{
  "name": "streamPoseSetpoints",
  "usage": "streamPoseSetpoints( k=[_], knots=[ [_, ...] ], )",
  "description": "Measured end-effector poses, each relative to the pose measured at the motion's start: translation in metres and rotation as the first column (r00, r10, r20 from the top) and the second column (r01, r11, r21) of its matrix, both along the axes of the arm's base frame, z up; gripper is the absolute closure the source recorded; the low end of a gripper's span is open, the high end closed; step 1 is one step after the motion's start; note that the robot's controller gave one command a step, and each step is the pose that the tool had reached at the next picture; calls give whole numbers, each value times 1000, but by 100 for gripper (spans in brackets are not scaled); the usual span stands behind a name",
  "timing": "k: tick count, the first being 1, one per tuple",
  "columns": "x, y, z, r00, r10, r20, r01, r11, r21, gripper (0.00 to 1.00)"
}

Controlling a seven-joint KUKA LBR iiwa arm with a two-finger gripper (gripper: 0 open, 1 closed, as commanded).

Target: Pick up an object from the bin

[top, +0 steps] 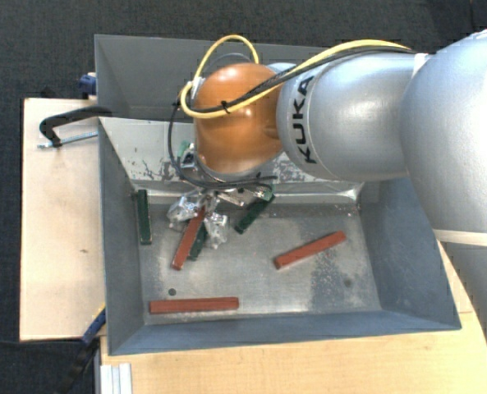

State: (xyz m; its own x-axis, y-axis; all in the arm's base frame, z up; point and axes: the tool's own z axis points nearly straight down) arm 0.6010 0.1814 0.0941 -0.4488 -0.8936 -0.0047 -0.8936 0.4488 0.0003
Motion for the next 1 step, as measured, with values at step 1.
streamPoseSetpoints(
  k=[1],
  knots=[
    [1,0,13,1000,-1,2,1,1000,0,100]
  ],
)
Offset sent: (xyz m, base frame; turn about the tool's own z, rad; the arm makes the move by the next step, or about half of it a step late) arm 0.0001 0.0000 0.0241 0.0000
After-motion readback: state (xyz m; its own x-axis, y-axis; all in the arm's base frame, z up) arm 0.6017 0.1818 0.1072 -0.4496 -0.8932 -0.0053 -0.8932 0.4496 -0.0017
